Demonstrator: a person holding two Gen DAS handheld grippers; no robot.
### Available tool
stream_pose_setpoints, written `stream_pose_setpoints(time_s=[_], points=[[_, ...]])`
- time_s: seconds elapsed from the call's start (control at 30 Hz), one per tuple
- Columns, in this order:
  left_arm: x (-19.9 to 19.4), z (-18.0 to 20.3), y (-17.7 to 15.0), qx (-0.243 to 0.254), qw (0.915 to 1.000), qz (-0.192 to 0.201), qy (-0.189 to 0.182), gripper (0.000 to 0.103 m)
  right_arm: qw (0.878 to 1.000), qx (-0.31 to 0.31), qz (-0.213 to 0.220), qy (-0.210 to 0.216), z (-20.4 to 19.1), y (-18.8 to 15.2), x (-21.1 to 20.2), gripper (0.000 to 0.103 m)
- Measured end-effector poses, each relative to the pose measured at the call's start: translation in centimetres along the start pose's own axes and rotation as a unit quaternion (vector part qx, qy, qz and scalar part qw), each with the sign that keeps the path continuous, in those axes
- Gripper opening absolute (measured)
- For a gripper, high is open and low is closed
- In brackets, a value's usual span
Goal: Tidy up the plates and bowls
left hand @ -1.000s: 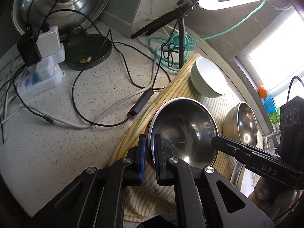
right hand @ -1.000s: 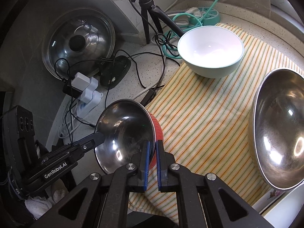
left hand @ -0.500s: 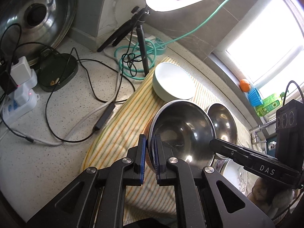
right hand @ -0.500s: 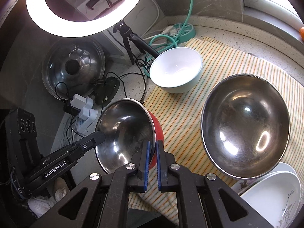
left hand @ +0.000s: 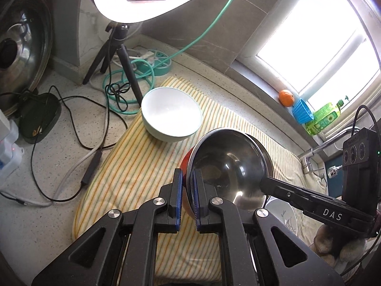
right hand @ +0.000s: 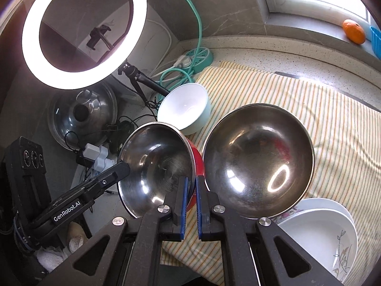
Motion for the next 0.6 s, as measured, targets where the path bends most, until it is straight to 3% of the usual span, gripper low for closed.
stream_pose_setpoints(time_s=[0.6], points=[[5.6,5.0,1.2,0.056,0.9975,-0.041,-0.014,0.007,0.998,0.054,0.016,-0.039,7.0,0.9,-1.2,0.006]])
Point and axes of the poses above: each gripper's, at about its wrist camera, not at the fingertips, and x roughly the way its jaws point, z to its right, y to its top, the point moved 6 cm from there along x, roughly the way its jaws point, and after that the axes turned 11 degrees about -y, right-handed, at the moved point
